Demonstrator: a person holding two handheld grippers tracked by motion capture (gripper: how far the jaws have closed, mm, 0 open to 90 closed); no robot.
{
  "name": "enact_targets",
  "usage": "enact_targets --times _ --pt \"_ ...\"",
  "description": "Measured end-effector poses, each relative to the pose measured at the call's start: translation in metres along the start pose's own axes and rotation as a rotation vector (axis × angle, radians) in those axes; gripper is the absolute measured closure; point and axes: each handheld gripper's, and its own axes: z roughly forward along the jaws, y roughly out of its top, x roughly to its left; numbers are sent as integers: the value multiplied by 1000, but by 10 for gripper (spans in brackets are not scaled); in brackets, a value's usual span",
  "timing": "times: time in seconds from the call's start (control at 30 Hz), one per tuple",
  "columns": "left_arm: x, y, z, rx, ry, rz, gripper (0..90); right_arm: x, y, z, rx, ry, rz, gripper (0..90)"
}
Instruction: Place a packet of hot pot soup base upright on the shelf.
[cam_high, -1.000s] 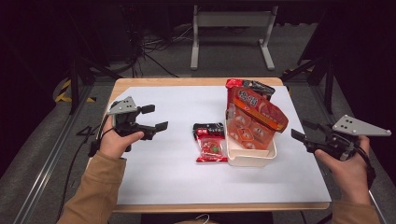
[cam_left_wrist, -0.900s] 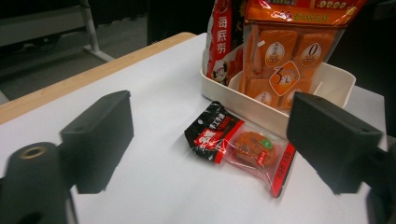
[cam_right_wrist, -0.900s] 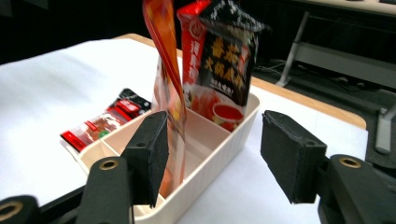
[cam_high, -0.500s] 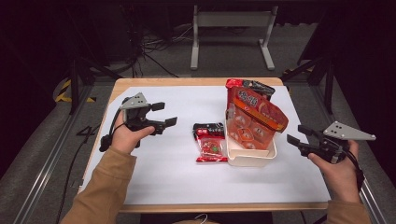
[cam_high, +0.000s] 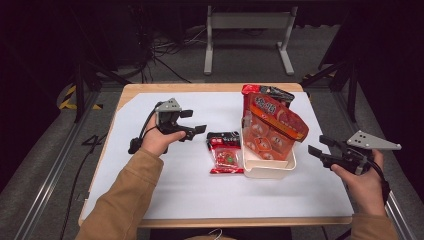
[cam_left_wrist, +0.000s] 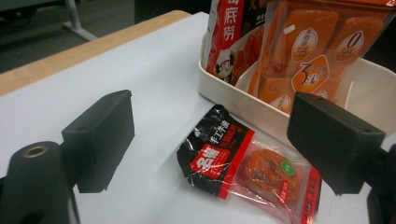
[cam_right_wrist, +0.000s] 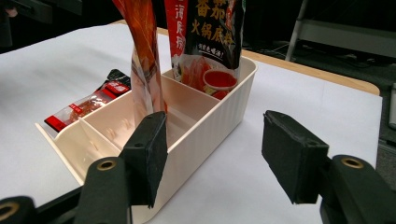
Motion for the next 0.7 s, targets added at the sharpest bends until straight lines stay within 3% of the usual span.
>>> enact_targets --times 0.27,0.7 --pt "6 -4 25 33 -3 -35 173 -1 -2 2 5 0 3 405" --pt "19 -18 59 132 -8 -80 231 -2 -5 4 11 1 -1 401"
